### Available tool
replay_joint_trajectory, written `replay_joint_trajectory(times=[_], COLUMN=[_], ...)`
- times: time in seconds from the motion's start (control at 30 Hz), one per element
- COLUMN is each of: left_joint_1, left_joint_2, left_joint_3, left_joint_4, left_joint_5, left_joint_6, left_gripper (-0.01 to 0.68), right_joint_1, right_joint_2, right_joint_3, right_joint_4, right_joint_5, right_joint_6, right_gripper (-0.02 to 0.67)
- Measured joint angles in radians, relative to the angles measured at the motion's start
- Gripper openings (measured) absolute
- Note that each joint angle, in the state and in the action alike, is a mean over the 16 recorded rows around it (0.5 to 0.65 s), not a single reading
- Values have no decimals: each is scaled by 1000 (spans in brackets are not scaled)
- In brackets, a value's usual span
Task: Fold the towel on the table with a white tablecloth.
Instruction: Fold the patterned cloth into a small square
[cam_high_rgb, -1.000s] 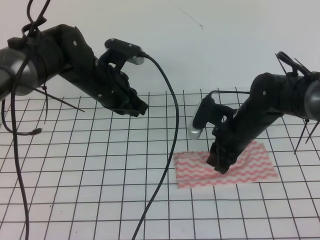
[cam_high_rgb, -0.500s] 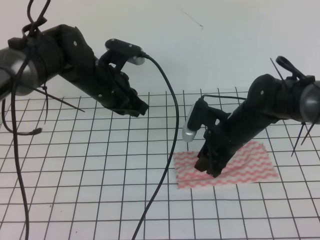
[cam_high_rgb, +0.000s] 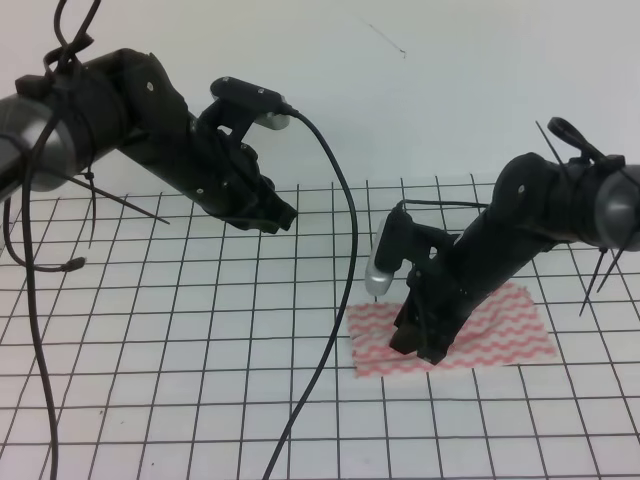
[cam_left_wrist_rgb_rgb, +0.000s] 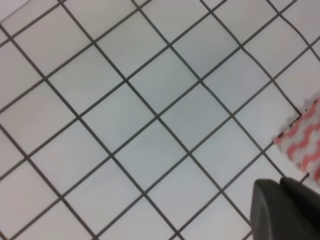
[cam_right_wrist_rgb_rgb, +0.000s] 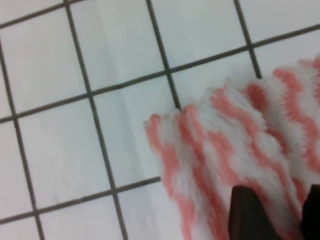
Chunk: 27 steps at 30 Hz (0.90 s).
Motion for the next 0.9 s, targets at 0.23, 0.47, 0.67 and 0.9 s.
replay_joint_trajectory(times=[0.23, 0.47, 0.67, 0.9], left_joint_1=[0, 0, 0, 0], left_joint_2=[0, 0, 1, 2], left_joint_3=[0, 0, 0, 0], left_joint_4=[0, -2, -5, -8], left_joint_5=[0, 0, 1, 3], left_joint_6=[1, 4, 7, 7], left_gripper=[0, 0, 1, 0], right_joint_1=[0, 0, 0, 0], right_joint_2=[4, 4, 4, 4], right_joint_3=[0, 0, 0, 0], right_joint_4=[3, 13, 28, 41], right_joint_5=[-10, -63, -128, -174], right_joint_6=[-4, -10, -16, -24], right_gripper=[94, 6, -1, 49])
